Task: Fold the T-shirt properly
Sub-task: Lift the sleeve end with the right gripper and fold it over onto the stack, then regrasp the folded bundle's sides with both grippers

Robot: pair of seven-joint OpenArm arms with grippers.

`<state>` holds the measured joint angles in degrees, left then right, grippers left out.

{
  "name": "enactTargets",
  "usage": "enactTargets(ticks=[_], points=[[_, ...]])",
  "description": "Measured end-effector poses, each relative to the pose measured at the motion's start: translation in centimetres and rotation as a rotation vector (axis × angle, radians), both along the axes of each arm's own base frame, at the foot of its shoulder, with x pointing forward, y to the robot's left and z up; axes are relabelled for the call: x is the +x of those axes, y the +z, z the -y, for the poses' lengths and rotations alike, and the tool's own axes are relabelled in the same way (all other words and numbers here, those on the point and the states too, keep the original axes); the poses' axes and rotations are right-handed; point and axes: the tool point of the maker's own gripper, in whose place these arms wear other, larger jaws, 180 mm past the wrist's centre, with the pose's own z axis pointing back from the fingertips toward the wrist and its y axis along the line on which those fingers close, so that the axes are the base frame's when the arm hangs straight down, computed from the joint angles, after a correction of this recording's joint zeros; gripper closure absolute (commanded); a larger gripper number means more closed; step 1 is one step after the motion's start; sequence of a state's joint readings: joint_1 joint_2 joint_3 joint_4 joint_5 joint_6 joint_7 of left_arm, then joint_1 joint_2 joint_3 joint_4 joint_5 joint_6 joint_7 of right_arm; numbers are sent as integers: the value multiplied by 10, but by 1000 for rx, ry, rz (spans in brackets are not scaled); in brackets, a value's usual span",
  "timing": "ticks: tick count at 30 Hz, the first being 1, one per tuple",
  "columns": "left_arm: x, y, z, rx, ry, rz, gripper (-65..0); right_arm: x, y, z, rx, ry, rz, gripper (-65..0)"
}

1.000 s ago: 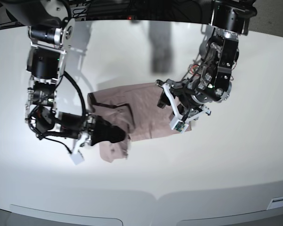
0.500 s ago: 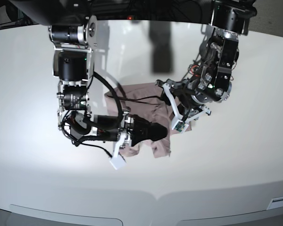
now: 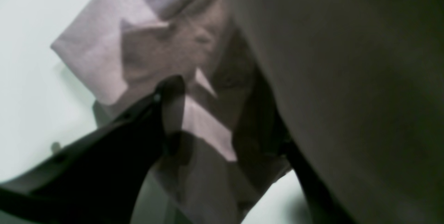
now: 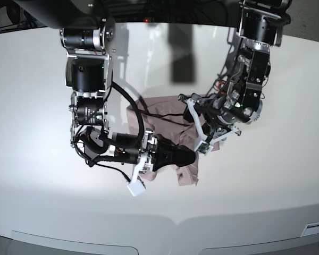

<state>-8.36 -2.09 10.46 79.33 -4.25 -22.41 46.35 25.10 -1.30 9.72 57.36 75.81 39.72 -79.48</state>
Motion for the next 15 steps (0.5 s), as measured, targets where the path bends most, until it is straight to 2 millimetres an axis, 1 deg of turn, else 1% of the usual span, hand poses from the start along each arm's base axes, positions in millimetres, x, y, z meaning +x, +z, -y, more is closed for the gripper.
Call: enactTargets(ticks=[7,10,12,15], points=[[1,1,-1,4,-1,-3,-326,1,0,1,-2,-2,2,0],[3,2,-4,37,-6,-31,-326,2,0,3,-4,-7,2,0],[12,10,-9,69,-7,-14,-326,2,1,5,3,-10,3,0],[32,29,-16,127,-5,56,-326,1,0,5,-5,-2,2,0]])
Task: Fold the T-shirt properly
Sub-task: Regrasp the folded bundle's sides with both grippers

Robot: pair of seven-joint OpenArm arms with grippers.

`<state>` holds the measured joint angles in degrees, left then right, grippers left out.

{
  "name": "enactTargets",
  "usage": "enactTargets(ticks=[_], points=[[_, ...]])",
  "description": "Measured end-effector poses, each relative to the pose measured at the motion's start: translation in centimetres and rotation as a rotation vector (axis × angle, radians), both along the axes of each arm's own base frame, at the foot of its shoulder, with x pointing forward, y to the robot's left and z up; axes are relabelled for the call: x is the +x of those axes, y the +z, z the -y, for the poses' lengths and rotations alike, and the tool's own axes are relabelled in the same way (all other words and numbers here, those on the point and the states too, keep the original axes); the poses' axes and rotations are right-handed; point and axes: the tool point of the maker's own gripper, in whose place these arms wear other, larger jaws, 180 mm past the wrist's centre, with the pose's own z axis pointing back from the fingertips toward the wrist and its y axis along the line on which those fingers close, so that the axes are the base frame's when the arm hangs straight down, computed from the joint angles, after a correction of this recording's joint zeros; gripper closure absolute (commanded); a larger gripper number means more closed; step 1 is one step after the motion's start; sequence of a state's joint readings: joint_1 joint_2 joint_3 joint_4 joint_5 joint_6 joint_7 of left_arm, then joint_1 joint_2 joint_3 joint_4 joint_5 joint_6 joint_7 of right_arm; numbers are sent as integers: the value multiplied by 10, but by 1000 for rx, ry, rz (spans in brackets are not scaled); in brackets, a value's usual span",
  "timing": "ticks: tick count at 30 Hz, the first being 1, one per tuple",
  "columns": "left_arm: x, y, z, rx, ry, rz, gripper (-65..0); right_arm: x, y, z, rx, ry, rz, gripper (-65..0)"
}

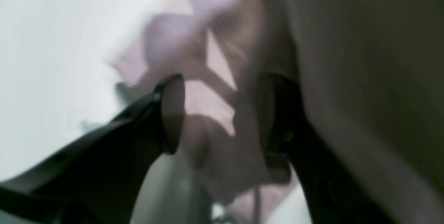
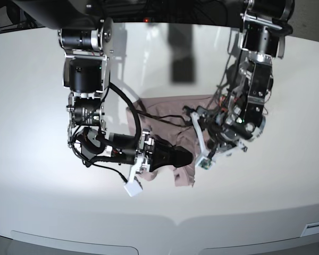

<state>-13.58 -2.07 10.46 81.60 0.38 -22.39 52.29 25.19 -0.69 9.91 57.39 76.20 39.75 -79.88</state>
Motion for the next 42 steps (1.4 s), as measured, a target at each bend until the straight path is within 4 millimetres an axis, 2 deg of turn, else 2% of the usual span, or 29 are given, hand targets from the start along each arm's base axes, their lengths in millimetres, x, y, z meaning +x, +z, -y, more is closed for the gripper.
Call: enactTargets(ticks=[2,6,8,10,16,22,27,32,33,35,37,38,42], points=[[11,11,-3,23,1,41,-326,-1,-1,-1,2,4,-3,0],[15,13,-12,59,4,48,-326,-1,0,-1,1,3,-2,0],[18,14,-23,79,8,61,-326,-1,-1,-1,1,4,-3,0],[21,14,-39,107,18,73,-326,-1,-1,-1,1,3,-3,0],[29,18,-108,210,175,101,-326,-1,-1,-1,2,3,-3,0],[32,24,-141,268,202,131,-326,-3,3,-13,25,16,-3,0],[32,24,-144,272,204,131,-326,-9,-5,-30,-16,49,-13,0],[31,24,-142,258,203,127,-326,-11,-4,-38,-11,62,-14,0],[31,24,-142,258,203,127,-326,-11,-4,-37,-12,62,-14,-18],[32,24,-142,258,203,128,-326,-12,-6,-37,-26,63,-16,-139],[32,24,-142,258,203,127,-326,-12,-7,-37,-27,64,-16,-222],[32,24,-142,258,203,128,-326,-12,-6,-37,-27,64,-16,-241],[32,24,-142,258,203,127,-326,-12,-6,-37,-27,65,-16,-243]])
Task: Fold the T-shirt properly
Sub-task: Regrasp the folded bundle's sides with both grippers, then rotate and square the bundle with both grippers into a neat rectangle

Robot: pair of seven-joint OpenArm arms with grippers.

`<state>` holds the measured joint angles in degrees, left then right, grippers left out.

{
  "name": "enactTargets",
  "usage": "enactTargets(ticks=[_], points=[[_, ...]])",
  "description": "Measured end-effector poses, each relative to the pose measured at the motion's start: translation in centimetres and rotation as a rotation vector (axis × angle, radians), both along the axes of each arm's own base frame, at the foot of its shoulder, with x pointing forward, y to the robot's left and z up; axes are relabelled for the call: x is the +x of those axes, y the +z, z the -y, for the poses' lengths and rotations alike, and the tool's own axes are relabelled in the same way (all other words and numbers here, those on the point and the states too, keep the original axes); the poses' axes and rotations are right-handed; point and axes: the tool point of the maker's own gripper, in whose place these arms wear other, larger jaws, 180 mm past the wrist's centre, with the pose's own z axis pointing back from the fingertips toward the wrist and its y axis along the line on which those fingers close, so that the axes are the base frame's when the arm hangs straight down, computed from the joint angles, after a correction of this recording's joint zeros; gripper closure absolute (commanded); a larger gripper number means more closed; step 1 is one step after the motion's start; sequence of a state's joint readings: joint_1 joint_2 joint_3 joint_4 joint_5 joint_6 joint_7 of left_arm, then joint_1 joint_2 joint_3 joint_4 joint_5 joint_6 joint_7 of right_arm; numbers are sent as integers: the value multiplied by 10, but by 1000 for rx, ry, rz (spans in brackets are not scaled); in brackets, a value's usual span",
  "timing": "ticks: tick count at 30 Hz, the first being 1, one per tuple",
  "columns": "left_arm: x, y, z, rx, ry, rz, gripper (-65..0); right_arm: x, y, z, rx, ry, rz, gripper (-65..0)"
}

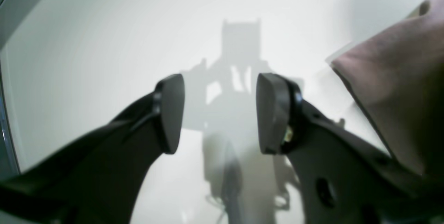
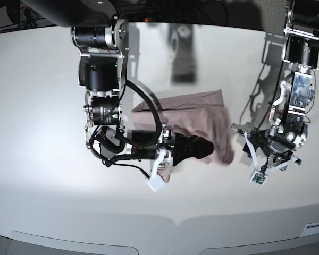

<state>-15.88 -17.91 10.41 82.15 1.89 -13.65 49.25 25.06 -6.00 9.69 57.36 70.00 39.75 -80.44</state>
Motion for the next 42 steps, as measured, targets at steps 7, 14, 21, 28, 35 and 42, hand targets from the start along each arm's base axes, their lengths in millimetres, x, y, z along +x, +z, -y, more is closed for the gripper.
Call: enactTargets(ticks=[7,14,21,28,35,42], points=[[0,0,0,0,0,0,-326,-5,-1,-7,-14,35,4,-243],[-16,-3,48,-379,47,-115,-326,24,-28,18,-322,1,75,-242],[-12,62,111,-482,-78,22,-326,74,-53,72,-615,-205,211,-242],[-51,32,152,-566,-78,-57,-326,78,-63,102,-704,-233,223,-242],[-102,-38,134,-509,2,-175,-326,65,-97,121,-838,-166,230,-242],[-105,-57,123,-459,18,-174,-326,33,-127,102,-962,68,301,-242]])
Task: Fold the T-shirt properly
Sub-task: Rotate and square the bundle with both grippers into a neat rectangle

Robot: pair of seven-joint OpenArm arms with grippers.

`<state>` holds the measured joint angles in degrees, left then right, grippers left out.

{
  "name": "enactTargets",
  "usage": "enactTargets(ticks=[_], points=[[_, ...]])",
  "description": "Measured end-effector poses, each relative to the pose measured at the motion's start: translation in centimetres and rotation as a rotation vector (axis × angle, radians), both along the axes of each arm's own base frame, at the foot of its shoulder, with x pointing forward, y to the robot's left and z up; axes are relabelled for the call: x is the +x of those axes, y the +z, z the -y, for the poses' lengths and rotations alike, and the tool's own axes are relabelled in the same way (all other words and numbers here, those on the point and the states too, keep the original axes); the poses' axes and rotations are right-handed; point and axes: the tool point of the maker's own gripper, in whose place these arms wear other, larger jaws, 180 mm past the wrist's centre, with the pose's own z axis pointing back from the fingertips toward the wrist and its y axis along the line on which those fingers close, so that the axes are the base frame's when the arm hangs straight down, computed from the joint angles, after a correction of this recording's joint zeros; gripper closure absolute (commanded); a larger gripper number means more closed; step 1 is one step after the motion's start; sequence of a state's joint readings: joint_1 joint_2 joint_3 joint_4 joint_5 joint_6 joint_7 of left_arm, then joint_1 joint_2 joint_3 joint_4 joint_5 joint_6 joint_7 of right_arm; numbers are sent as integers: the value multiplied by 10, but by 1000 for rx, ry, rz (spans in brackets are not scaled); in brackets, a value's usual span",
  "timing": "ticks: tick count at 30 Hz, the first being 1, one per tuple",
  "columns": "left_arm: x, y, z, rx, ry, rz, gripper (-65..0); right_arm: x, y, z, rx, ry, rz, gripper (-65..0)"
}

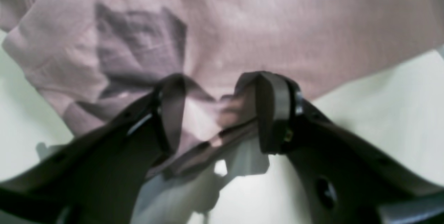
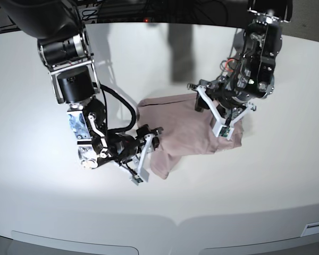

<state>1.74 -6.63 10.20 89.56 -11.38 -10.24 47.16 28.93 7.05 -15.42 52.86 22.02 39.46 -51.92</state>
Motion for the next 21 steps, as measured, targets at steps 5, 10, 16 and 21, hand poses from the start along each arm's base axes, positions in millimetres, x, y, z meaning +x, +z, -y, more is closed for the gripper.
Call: enactTargets(ticks=[5,10,16,21], points=[[6,-4,-17,77,-11,50,-326,-5,0,4,-24,41,-9,-242],[10,-2,-35,116,-16,73,-326,-19,0,31,-30,31,-95,-242],[11,-3,-38,120,-15,76,-326,-37,-2,43,-12,26,-190,-242],[11,-2,-38,122,-11,84,-326,-51,-6,35,22,34,-198,-242]])
